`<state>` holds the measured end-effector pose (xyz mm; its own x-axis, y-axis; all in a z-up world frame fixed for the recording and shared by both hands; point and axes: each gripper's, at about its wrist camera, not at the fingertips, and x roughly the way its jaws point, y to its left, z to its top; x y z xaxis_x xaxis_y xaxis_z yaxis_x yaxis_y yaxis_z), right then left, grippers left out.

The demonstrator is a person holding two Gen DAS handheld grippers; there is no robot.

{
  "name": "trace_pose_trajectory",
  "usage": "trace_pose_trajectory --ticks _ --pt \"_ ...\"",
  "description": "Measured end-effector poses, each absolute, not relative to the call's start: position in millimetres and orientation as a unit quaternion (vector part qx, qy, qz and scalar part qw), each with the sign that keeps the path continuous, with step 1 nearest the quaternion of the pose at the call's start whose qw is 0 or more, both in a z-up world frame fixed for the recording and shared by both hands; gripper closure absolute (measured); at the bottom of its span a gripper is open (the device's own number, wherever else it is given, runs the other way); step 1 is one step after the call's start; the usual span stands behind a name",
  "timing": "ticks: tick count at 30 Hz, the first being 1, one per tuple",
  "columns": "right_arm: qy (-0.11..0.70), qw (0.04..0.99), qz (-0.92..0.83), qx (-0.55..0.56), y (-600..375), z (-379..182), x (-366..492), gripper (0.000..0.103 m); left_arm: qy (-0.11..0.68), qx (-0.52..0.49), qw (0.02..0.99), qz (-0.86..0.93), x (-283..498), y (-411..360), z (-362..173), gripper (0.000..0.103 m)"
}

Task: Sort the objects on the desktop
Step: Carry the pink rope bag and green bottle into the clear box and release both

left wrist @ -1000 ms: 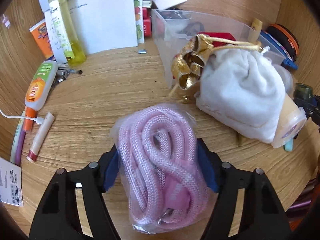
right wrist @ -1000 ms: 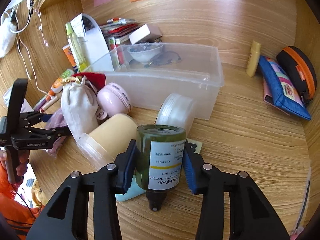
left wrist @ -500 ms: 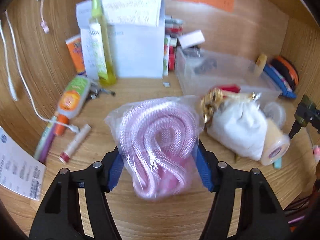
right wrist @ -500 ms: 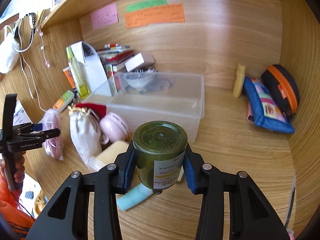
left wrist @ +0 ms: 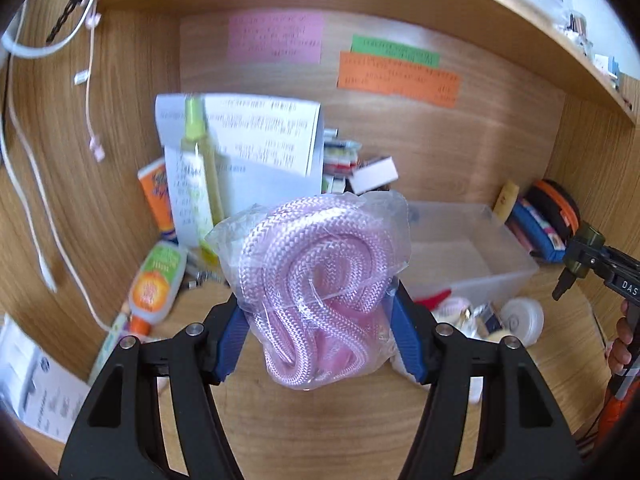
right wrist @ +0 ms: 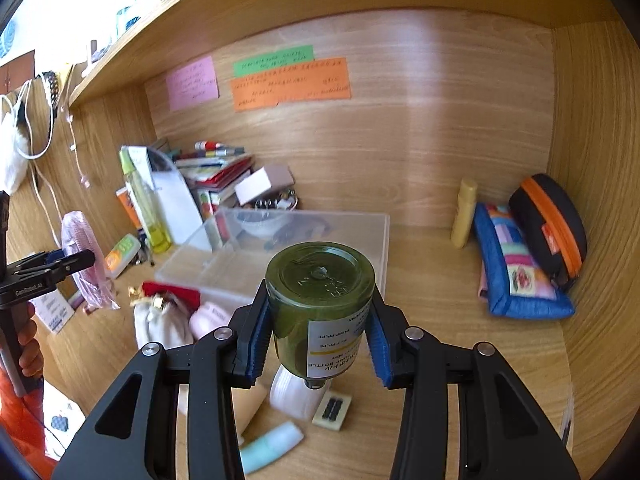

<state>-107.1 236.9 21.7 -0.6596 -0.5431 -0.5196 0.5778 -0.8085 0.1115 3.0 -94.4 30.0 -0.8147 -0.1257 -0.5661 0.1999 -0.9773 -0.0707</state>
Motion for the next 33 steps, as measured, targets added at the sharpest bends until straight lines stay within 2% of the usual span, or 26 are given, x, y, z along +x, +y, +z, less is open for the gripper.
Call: trace_pose_trajectory --ticks 16,33 --pt "0.033 0.303 -0.918 0.254 215 46 -160 0.064 0.051 0.264 0.049 -0.962 -69 -84 64 0.039" --pt "0.079 0.29 -0.898 0.322 183 -9 -197 0.064 0.035 0.334 0.015 -0.942 -141 -56 13 0.039"
